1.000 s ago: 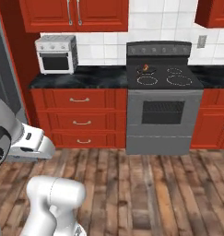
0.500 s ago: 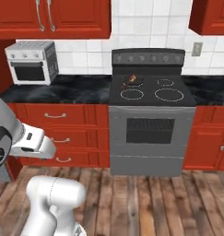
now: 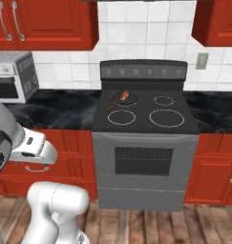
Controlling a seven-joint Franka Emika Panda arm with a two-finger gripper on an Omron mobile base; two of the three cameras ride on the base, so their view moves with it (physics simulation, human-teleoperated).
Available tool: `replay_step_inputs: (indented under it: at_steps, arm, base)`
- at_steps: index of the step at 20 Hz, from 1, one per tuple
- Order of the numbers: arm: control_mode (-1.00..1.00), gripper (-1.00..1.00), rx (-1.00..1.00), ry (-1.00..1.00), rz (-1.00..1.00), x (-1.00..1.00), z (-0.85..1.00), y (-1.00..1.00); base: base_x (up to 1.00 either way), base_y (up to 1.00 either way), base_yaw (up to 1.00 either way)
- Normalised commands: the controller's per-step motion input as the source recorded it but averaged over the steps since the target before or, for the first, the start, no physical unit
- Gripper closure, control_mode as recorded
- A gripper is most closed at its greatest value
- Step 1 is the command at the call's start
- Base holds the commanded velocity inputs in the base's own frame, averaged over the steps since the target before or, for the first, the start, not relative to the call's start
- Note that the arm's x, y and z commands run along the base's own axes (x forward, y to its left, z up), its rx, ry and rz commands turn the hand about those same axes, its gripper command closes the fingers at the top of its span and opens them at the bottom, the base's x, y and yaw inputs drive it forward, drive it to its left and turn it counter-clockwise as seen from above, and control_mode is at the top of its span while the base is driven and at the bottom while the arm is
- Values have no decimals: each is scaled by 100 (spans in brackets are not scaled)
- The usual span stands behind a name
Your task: Place the cold items (potato and mushroom) from the fridge in one tupperware on the dining counter. Place the warm items (hot dog and kebab skewer) in the stove area in another tupperware.
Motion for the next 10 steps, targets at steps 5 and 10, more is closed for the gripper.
replay_step_inputs:
  at_steps: [5,10]
  arm:
    - [100,-100,0,0,0,0,0,0]
    - [100,-100,0,0,0,0,0,0]
  base:
    - [100,-38,7]
    - [98,-22,3]
